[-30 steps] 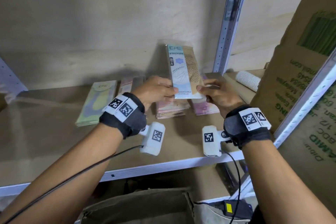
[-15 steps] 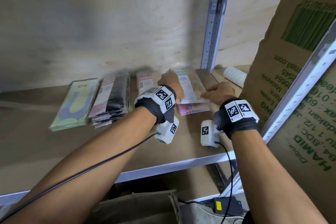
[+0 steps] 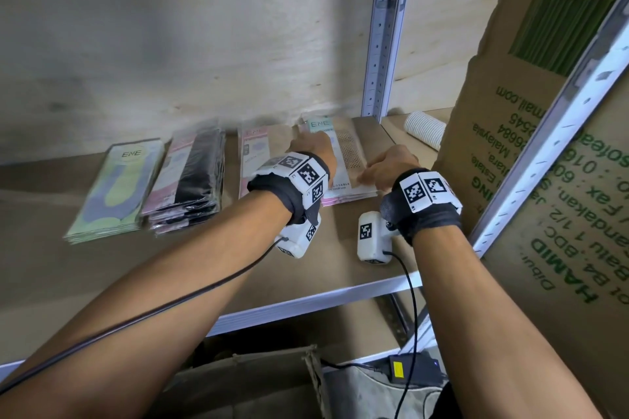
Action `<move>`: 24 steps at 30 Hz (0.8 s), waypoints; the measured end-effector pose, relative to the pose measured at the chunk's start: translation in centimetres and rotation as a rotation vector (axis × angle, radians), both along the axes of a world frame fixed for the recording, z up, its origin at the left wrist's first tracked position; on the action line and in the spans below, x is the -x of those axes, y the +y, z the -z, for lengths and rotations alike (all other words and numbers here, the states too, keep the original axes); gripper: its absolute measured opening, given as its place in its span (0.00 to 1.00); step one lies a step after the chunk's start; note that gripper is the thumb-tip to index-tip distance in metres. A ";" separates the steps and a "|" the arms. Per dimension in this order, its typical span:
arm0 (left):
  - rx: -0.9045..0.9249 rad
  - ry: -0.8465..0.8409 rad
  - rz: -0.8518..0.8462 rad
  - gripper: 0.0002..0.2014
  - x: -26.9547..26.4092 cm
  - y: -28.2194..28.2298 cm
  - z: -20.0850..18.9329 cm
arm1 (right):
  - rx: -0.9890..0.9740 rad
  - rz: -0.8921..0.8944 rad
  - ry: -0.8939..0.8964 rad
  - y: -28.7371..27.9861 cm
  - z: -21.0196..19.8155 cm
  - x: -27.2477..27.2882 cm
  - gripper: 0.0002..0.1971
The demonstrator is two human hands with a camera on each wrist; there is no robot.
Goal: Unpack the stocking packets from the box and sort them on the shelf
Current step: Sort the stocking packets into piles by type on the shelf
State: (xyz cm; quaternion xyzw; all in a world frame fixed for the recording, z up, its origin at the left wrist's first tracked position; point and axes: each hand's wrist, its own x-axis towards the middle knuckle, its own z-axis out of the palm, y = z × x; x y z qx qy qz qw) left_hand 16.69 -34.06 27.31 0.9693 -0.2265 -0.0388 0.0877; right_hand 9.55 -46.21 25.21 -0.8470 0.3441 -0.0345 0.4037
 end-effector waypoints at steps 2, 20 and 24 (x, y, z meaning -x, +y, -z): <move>-0.025 0.037 -0.038 0.19 0.2 -0.3 -0.3 | 0.008 -0.002 0.018 0.0 -0.1 0.0 0.17; 0.376 0.061 -0.073 0.15 -1.9 9.9 -7.0 | 0.038 -0.039 -0.401 1.7 -2.7 -0.2 0.05; 0.577 0.062 -0.195 0.09 -3.4 19.1 -6.3 | -0.074 -0.183 -0.417 6.4 -3.8 0.3 0.06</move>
